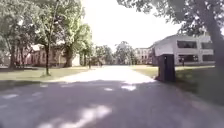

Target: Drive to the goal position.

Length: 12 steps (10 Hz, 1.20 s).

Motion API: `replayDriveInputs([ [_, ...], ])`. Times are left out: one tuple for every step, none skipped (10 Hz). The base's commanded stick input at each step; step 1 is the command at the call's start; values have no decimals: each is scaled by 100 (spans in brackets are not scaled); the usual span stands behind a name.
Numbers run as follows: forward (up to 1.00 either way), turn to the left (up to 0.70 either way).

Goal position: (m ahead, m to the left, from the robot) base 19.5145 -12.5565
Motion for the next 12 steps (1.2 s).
replayDriveInputs([
  [70, -22],
  [70, 0],
  [70, -7],
  [70, -34],
  [70, -35],
  [70, -35],
  [70, -34],
  [70, -12],
  [70, 0],
  [70, -9],
  [70, -24],
  [70, -31],
])
